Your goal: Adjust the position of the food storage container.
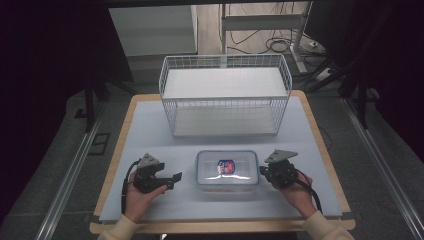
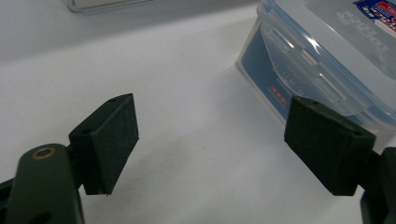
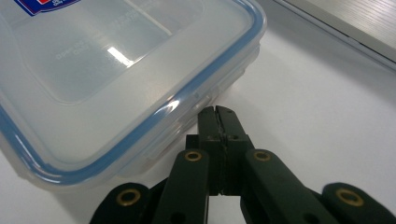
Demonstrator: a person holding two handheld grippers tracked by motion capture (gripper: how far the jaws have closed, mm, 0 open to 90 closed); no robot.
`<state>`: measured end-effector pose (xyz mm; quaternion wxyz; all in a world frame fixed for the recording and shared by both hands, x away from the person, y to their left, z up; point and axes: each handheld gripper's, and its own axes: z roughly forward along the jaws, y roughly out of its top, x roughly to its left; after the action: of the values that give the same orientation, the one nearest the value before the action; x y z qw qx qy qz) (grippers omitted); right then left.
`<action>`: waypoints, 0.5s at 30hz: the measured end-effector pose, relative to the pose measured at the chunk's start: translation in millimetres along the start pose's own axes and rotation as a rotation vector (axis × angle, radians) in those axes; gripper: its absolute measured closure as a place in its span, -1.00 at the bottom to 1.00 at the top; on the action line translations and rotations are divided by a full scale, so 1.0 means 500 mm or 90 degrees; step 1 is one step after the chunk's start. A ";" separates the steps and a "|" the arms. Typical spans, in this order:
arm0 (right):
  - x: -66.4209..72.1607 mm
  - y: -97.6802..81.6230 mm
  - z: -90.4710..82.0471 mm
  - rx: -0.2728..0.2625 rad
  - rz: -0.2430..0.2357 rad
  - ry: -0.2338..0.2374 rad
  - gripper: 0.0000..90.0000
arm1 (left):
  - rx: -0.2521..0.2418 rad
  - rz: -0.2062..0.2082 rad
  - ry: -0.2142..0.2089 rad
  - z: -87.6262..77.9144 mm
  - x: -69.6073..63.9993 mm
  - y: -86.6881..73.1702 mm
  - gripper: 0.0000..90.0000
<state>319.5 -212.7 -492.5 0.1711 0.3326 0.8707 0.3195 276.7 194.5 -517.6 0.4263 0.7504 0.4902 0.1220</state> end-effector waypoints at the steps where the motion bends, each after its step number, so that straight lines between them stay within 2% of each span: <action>1: 0.000 0.000 0.000 0.000 0.000 0.000 1.00 | 0.000 0.000 0.000 0.000 0.000 0.000 -0.61; 10: 0.003 0.008 0.016 -0.016 0.001 0.012 1.00 | 0.003 0.002 0.002 0.002 0.001 -0.001 -0.61; 14: -0.004 0.006 0.009 -0.026 0.009 0.015 1.00 | 0.000 0.000 0.003 -0.003 0.002 -0.002 -0.61; 15: -0.013 0.002 -0.002 -0.035 0.020 0.013 1.00 | -0.003 -0.002 0.002 -0.005 0.004 -0.002 -0.61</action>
<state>324.3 -216.8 -490.5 0.1665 0.3380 0.8580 0.3491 275.6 197.8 -517.4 0.4271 0.7484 0.4921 0.1238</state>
